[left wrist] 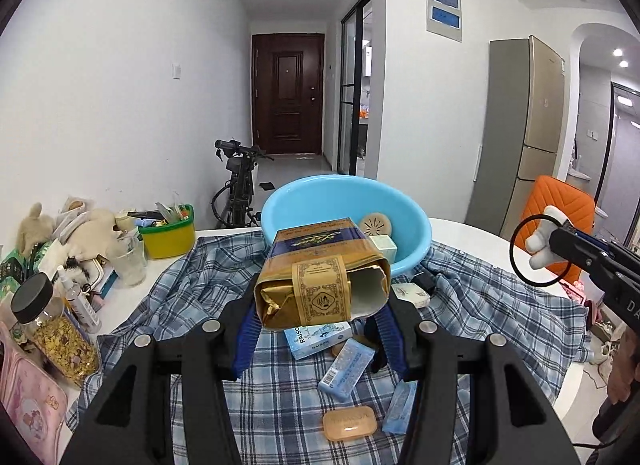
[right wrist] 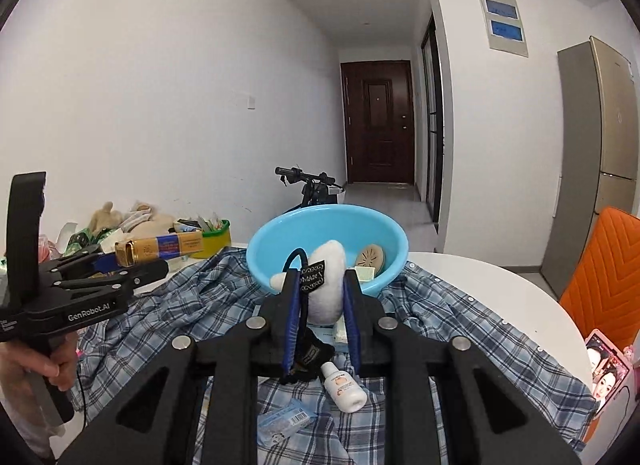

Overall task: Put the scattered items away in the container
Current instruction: 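Lift the gold box and white puff over the light blue basin with both grippers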

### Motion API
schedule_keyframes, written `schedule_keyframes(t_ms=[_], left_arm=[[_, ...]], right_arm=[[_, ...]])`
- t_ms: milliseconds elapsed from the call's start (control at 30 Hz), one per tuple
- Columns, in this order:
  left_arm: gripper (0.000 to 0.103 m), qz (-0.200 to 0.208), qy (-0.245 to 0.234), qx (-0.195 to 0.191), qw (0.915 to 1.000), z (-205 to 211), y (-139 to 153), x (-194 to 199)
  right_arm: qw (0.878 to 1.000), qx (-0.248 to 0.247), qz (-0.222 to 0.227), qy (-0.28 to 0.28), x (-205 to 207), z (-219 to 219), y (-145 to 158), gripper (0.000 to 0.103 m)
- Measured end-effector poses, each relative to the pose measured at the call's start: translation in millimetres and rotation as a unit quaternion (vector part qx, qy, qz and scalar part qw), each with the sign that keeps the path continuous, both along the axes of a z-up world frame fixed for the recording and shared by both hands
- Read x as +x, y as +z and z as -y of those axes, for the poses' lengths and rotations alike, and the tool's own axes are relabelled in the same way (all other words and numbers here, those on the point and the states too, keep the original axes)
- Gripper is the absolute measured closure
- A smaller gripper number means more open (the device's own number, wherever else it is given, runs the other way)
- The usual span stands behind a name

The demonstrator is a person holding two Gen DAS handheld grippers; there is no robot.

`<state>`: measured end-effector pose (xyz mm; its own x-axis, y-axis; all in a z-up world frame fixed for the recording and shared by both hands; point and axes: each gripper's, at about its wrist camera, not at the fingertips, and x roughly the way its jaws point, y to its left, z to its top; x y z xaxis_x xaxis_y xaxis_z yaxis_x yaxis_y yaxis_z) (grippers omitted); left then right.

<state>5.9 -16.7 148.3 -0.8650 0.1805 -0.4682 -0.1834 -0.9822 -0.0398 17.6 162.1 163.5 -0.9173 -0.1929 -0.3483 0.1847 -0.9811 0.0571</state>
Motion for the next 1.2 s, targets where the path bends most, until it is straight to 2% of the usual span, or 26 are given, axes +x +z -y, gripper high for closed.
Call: schedule_keyframes(t_ms=[133, 300, 367, 467, 633, 767, 867, 1000, 1100, 1200], left_arm=[[0.049, -0.001, 0.006, 0.004, 1.0, 0, 0, -20], [0.049, -0.016, 0.026, 0.028, 0.9991, 3, 8, -69], [0.049, -0.024, 0.029, 0.046, 0.9982, 6, 13, -96], [0.049, -0.04, 0.035, 0.038, 0.9979, 3, 20, -140], [0.049, -0.045, 0.012, 0.065, 0.9968, -1, 36, -227], [0.049, -0.058, 0.034, 0.04, 0.9969, -6, 58, -285], [0.049, -0.07, 0.022, 0.045, 0.9963, -7, 78, -308], [0.049, -0.087, 0.006, 0.039, 0.9954, -11, 96, -314], [0.049, -0.07, -0.014, 0.041, 0.9966, -17, 104, -320], [0.049, -0.027, -0.028, 0.031, 0.9987, -26, 116, -332]], right_arm=[[1.0, 0.009, 0.002, -0.005, -17, 0, -3, 0.085], [1.0, 0.009, 0.0, -0.009, -67, -5, 6, 0.085], [0.999, 0.009, -0.015, -0.027, -86, -9, 12, 0.084], [0.999, 0.013, -0.037, -0.034, -124, -13, 23, 0.084], [0.997, 0.002, -0.054, -0.051, -189, -24, 43, 0.084], [0.993, 0.032, -0.082, -0.08, -241, -27, 69, 0.084], [0.992, 0.033, -0.091, -0.083, -266, -31, 85, 0.084], [0.992, 0.036, -0.1, -0.073, -275, -28, 98, 0.084], [0.99, 0.059, -0.108, -0.063, -278, -20, 107, 0.084], [0.995, 0.055, -0.062, -0.049, -294, -18, 114, 0.084]])
